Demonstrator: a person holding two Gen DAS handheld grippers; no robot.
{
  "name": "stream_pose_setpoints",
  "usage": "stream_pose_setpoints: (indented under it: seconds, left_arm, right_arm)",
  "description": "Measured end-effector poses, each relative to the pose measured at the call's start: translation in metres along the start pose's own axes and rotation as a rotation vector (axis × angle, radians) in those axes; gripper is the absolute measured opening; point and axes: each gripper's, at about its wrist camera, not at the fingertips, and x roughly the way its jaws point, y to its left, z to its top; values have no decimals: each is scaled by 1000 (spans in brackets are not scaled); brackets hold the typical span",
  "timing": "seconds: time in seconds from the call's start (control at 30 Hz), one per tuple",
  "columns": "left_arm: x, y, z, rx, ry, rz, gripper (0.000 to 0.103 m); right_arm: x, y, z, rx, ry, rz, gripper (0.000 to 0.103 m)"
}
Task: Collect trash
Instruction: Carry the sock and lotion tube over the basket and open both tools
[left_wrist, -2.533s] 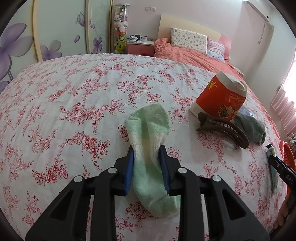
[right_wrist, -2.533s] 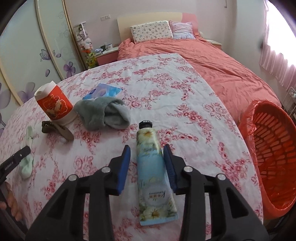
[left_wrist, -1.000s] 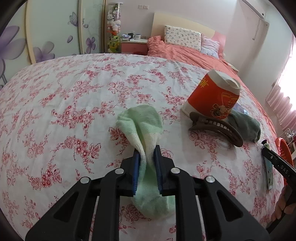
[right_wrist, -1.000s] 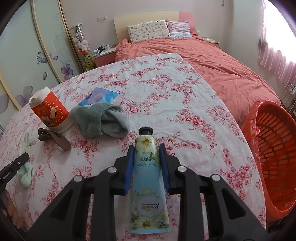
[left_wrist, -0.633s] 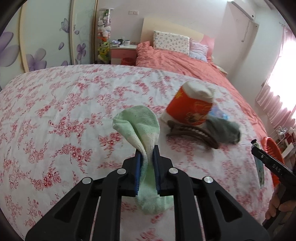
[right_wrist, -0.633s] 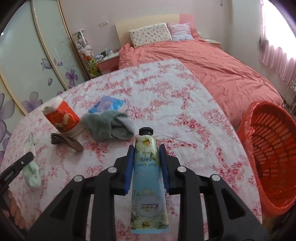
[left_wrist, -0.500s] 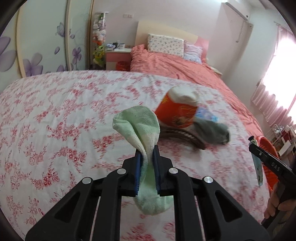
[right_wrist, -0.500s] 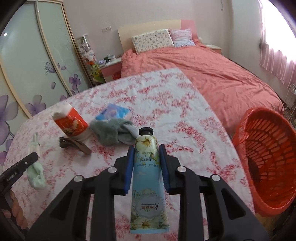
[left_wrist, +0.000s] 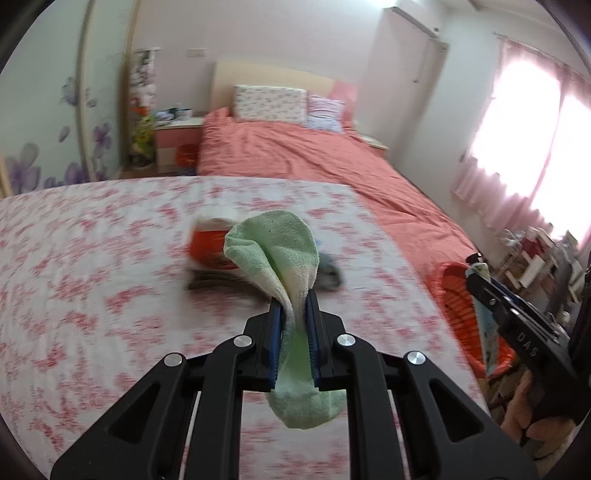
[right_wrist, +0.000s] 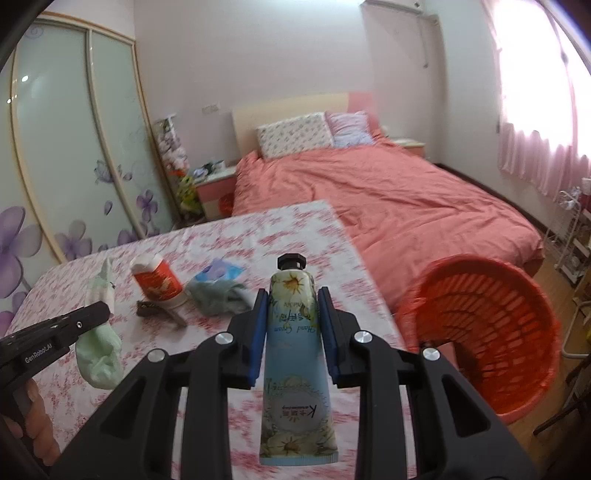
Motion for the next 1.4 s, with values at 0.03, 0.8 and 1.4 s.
stream_pose_setpoints:
  seconds: [0.03,0.8,1.4]
  left_arm:
    - [2,-11,2,12,1,-25,13]
    - [80,-205,2,280,93,-377,13]
    - [130,-240,-18,320,209,-320,57]
  right_arm:
    - [-5,-7,1,9,-11,-9,27]
    - [-35,-184,1,279,-125,-207,27]
    - [2,-250,-18,392,-84,-246,50]
